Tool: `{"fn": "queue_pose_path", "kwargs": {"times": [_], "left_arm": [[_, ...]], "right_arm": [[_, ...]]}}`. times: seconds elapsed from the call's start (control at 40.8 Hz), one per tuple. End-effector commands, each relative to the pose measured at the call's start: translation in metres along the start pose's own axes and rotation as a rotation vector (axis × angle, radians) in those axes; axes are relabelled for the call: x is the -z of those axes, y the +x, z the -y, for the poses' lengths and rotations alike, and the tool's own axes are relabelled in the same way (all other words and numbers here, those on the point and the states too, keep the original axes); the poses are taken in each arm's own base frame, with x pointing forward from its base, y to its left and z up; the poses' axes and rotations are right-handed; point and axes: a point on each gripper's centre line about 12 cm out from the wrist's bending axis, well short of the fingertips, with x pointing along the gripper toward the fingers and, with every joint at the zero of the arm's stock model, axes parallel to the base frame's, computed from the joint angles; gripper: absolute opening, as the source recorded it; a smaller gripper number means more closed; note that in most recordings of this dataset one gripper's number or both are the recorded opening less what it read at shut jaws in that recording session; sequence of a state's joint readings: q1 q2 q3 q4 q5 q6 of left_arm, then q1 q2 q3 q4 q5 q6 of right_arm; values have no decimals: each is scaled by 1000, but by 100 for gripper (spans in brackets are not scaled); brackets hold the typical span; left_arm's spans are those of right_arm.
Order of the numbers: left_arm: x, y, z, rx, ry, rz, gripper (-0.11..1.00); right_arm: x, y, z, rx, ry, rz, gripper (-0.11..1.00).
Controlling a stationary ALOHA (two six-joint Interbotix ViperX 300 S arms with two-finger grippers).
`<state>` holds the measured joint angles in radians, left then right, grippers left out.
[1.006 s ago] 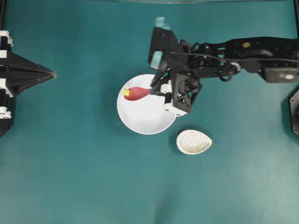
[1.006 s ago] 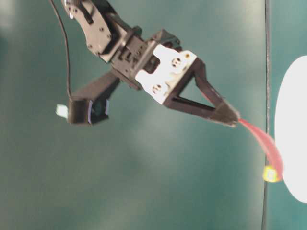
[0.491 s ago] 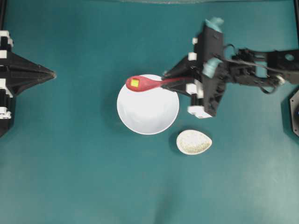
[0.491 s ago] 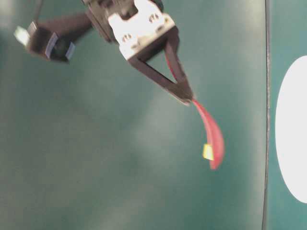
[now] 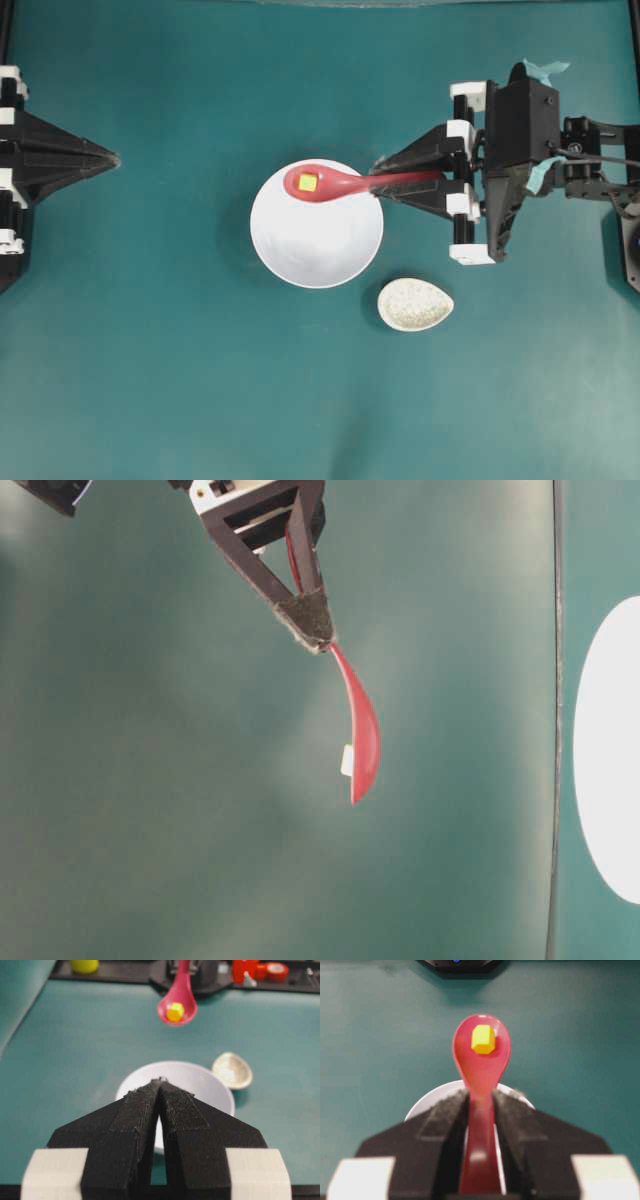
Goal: Scoop the yellow hexagonal prism block from the bowl with a spoon using the right arm.
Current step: 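Hold the spoon with the block raised above the bowl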
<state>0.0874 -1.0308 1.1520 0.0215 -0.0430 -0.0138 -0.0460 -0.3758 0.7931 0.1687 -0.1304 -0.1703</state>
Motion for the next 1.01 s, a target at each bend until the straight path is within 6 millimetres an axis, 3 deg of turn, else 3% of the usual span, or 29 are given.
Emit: {"fn": "queue_pose_path", "kwargs": {"times": [0.0, 0.982], "left_arm": [[-11, 1, 0, -2, 0, 28, 3], [-10, 1, 0, -2, 5, 18, 3]], "right_arm": [[-10, -3, -1, -1, -2, 37, 25], [-14, -2, 0, 4, 9, 65, 25]]}}
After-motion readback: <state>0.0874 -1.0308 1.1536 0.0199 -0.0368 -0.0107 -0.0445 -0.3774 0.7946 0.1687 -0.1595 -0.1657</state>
